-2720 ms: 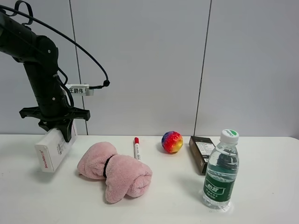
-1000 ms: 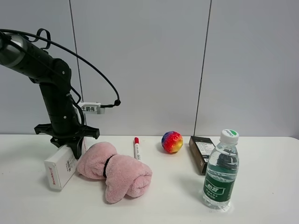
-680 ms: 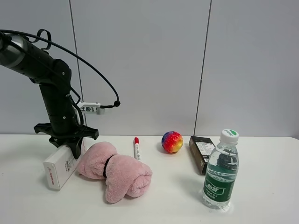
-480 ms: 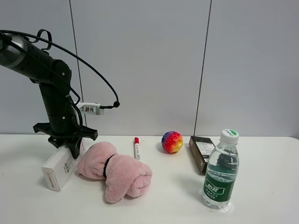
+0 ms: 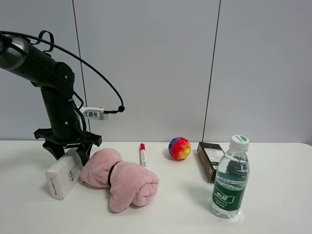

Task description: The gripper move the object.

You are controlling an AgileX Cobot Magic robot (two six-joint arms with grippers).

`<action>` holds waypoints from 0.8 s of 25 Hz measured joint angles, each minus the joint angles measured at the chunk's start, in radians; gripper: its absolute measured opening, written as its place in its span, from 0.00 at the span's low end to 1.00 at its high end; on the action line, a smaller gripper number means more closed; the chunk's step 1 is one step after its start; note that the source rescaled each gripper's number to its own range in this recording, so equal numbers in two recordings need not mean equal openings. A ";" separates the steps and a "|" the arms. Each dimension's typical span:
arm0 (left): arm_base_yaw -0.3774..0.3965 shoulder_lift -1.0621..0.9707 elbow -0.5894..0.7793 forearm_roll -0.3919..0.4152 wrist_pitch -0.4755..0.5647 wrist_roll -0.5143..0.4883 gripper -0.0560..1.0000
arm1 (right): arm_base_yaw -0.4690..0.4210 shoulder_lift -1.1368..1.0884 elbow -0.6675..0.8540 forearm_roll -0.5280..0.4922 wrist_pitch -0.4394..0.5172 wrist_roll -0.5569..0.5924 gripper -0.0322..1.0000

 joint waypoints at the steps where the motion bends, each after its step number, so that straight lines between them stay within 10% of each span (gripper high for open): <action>1: 0.000 -0.004 0.000 0.000 0.013 0.000 0.77 | 0.000 0.000 0.000 0.000 0.000 0.000 1.00; 20: -0.002 -0.487 -0.077 0.040 0.223 0.054 0.80 | 0.000 0.000 0.000 0.000 0.000 0.000 1.00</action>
